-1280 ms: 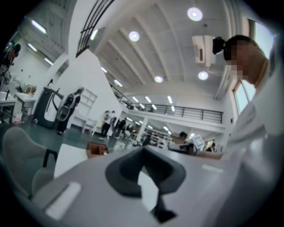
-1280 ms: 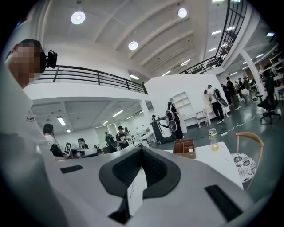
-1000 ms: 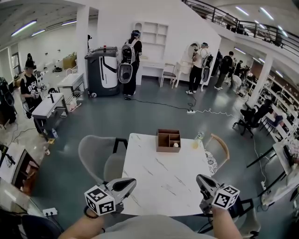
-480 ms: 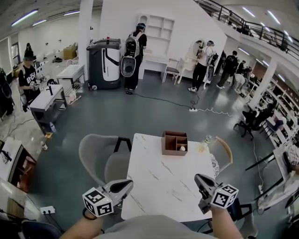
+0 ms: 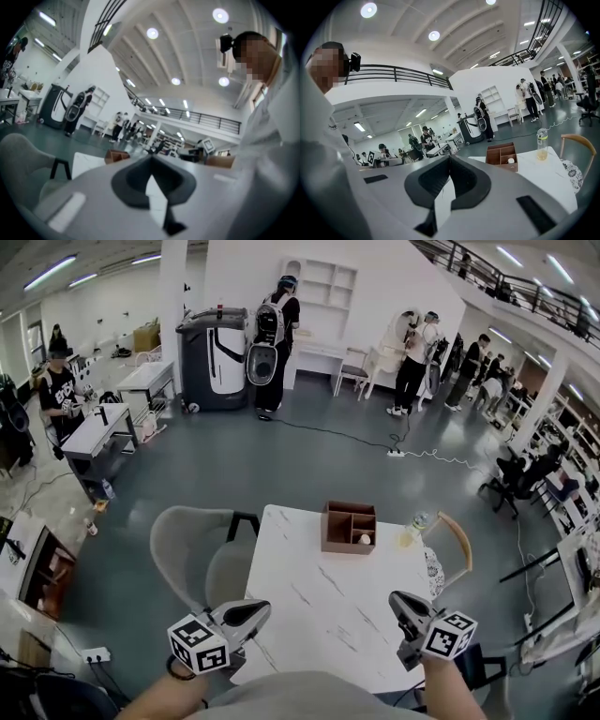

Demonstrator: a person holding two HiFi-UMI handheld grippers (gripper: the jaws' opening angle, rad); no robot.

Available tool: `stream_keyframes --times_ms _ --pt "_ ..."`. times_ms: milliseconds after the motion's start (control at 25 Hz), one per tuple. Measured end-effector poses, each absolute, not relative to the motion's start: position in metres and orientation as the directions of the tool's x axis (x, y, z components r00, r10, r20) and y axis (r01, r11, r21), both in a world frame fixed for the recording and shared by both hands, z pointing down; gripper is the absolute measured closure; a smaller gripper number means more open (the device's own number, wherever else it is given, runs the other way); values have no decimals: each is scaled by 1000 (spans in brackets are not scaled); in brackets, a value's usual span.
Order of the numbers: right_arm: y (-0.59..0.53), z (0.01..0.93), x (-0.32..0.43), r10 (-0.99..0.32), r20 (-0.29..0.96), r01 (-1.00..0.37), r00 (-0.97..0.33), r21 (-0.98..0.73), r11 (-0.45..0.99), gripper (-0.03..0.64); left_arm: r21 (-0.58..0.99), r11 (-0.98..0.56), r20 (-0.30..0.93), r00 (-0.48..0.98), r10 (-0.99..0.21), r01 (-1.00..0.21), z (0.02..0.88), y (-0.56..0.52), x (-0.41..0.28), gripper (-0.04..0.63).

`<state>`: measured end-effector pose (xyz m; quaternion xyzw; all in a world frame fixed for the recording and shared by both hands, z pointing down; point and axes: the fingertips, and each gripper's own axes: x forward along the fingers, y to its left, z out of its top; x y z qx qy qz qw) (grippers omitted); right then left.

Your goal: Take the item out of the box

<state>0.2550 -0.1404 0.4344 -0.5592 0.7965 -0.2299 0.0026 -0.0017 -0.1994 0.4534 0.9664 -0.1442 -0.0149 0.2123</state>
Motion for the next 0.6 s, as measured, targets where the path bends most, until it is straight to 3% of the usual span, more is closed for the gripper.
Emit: stream_keyframes --times_ms 600 --pt "-159 473 415 -831 203 -801 -517 -456 387 609 413 -810 143 908 -394 -416 457 -169 158 592"
